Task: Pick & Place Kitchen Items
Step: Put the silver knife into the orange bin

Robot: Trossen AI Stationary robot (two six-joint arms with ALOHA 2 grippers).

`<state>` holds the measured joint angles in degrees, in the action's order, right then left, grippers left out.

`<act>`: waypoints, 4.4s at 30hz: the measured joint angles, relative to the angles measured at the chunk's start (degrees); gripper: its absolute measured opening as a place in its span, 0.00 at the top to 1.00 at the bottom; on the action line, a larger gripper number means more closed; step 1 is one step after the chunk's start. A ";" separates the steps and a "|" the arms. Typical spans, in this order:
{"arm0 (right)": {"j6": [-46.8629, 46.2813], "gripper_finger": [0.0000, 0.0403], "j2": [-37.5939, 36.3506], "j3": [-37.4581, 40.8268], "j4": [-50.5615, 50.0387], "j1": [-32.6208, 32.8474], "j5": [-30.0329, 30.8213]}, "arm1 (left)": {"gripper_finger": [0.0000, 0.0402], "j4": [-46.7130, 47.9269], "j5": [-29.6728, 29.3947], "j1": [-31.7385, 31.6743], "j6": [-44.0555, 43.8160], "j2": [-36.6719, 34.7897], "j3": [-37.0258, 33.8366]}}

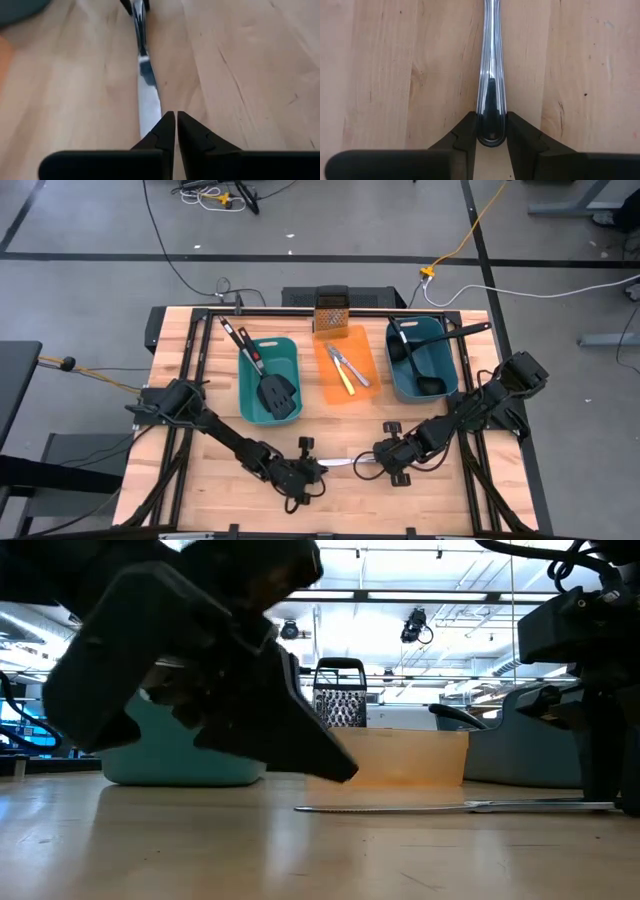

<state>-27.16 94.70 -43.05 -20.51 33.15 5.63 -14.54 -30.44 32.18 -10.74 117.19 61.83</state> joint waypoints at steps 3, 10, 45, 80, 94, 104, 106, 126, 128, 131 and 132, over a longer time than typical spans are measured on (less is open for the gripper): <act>-0.38 0.79 -0.02 0.00 -0.05 0.12 0.20 | 0.94 0.41 -1.60 0.94 2.72 -1.27 0.50; -1.29 0.79 -1.37 0.00 0.06 1.24 1.60 | 0.95 5.34 -8.55 4.38 9.01 -12.58 0.62; 1.85 0.79 -13.92 -4.96 0.95 6.55 13.47 | 0.99 1.86 -1.79 1.60 18.34 -58.87 -22.95; 29.17 0.79 -44.40 15.87 39.54 -19.45 13.08 | 0.96 -19.18 -3.86 -3.30 11.17 -74.86 -51.88; 32.48 0.79 -60.23 23.85 34.37 -26.66 5.84 | 0.96 -19.65 -10.23 -3.32 18.58 -74.86 -51.88; 27.27 0.79 -61.70 36.96 50.40 -30.46 4.63 | 0.96 -19.44 -10.46 -3.32 19.43 -74.86 -51.88; 27.09 0.79 -61.70 36.51 50.15 -30.74 4.70 | 0.96 -19.46 -10.47 -3.32 20.03 -74.86 -51.88; 10.91 0.79 -34.53 -0.71 -3.97 -37.53 15.39 | 0.96 -19.64 -10.59 -3.32 21.36 -74.86 -51.86; 9.80 0.79 -30.50 -3.18 -7.64 -39.03 12.48 | 0.96 -19.66 -10.57 -3.32 21.25 -74.86 -51.86; 7.88 0.79 -24.73 -8.48 -17.16 -41.01 9.74 | 0.96 -19.65 -10.53 -3.32 20.58 -74.86 -51.86; 7.34 0.79 -22.74 -10.82 -20.81 -41.59 9.41 | 0.96 -19.65 -10.52 -3.32 20.48 -74.86 -51.86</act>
<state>-19.82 71.96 -53.87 -41.32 -8.45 15.04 -34.18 -40.96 28.86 9.74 42.33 9.98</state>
